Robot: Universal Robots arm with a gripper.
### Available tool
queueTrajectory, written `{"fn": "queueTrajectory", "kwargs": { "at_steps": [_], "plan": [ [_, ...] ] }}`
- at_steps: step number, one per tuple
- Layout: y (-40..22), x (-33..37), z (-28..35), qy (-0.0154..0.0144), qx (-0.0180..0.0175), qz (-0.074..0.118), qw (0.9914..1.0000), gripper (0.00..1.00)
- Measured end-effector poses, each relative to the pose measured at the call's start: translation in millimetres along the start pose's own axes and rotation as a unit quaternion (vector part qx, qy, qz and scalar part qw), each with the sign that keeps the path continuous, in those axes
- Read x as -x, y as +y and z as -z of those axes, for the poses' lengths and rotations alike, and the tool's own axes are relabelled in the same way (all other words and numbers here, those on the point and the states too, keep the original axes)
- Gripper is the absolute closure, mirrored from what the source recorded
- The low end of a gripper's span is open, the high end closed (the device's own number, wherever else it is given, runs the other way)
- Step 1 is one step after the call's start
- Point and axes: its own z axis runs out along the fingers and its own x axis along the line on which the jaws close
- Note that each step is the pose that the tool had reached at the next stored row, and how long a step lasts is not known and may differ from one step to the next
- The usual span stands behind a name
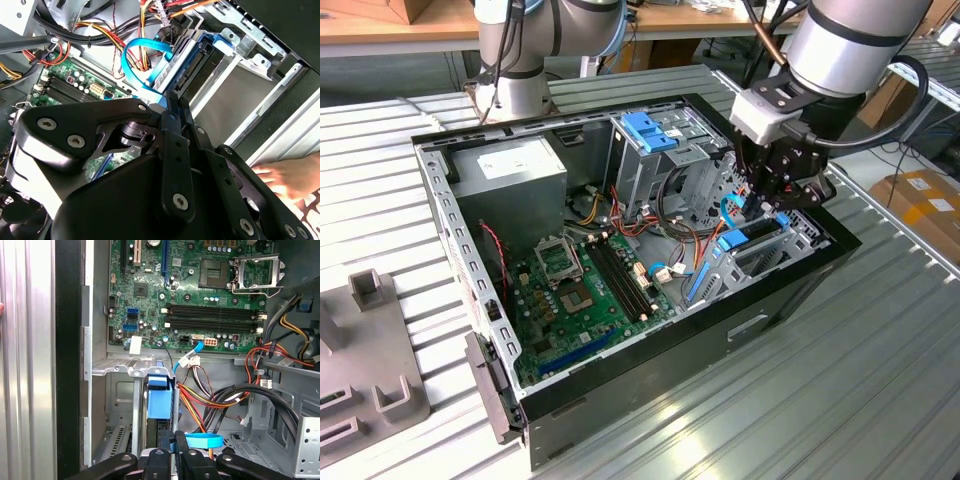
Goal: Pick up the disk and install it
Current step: 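Insert the disk into the insertion slot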
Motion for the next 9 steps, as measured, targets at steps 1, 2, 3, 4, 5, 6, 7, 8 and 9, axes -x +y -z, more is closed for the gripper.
{"fn": "queueTrajectory", "kwargs": {
  "at_steps": [1, 2, 3, 4, 5, 6, 7, 8, 9],
  "plan": [
    [0.1, -0.2, 0.0, 0.0, 0.0, 0.0, 1.0, 0.84],
    [0.1, -0.2, 0.0, 0.0, 0.0, 0.0, 1.0, 0.84],
    [0.1, -0.3, 0.0, 0.0, 0.0, 0.0, 1.0, 0.84],
    [0.2, -0.3, 0.0, -0.0001, 0.0, 0.0, 1.0, 0.84],
    [0.2, -0.7, 0.0, 0.0, 0.0, 0.0, 1.0, 0.84],
    [0.3, -1.4, 0.0, 0.0, 0.0, 0.0, 1.0, 0.84],
    [0.4, -2.1, 0.0, 0.0, 0.0, 0.0, 1.0, 0.84],
    [0.3, -2.2, 0.1, 0.0, 0.0, 0.0, 1.0, 0.84],
    [0.3, -2.2, 0.0, 0.0, 0.0, 0.0, 1.0, 0.84]
  ]
}}
